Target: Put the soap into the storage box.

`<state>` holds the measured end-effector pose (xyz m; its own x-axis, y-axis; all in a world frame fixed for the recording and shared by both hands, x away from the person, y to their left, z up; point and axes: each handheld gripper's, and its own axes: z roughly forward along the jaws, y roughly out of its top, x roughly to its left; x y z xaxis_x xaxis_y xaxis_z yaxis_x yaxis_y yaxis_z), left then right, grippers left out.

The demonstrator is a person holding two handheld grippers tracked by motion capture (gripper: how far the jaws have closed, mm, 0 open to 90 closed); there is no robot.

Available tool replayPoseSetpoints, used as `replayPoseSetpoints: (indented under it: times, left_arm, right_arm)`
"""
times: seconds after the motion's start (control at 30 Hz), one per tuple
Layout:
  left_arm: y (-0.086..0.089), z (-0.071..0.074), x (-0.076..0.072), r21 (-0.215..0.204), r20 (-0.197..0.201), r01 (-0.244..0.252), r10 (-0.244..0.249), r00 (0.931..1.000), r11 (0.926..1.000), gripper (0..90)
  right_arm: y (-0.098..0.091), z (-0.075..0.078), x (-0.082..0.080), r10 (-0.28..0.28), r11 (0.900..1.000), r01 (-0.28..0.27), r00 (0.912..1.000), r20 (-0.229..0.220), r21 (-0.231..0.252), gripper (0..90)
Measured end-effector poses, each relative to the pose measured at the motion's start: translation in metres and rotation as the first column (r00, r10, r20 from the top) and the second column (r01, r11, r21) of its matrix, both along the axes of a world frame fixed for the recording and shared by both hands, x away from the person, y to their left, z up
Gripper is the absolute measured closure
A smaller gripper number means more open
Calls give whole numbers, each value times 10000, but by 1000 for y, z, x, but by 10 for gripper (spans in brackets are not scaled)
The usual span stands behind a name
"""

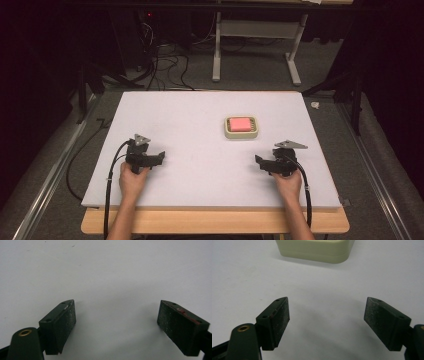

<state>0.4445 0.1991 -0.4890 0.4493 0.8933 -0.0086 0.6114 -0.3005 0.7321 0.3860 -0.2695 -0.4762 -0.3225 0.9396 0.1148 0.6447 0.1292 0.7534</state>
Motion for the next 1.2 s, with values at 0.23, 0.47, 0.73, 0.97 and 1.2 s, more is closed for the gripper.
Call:
replayPoseSetpoints:
  times: [0.23,0.47,0.73,0.97,1.2]
  left_arm:
    - [0,0,0,0,-3,3,-3,10000,10000,157]
    - [0,0,0,2,-3,4,-4,10000,10000,156]
    - [0,0,0,-3,-2,-2,2,10000,10000,157]
    - [0,0,0,-2,-6,2,-2,10000,10000,156]
    - [0,0,0,-6,-5,-1,1,10000,10000,156]
  right_arm:
    - [5,-3,3,-60,9987,56,10000,-67,-504,211]
    - [10,-6,4,-104,9933,75,9997,-238,-1152,204]
    - [14,-7,5,-55,9889,12,9996,-287,-1483,188]
    - [14,-7,4,-56,9891,15,9996,-277,-1470,188]
    - [14,-7,4,-51,9890,9,9996,-279,-1479,188]
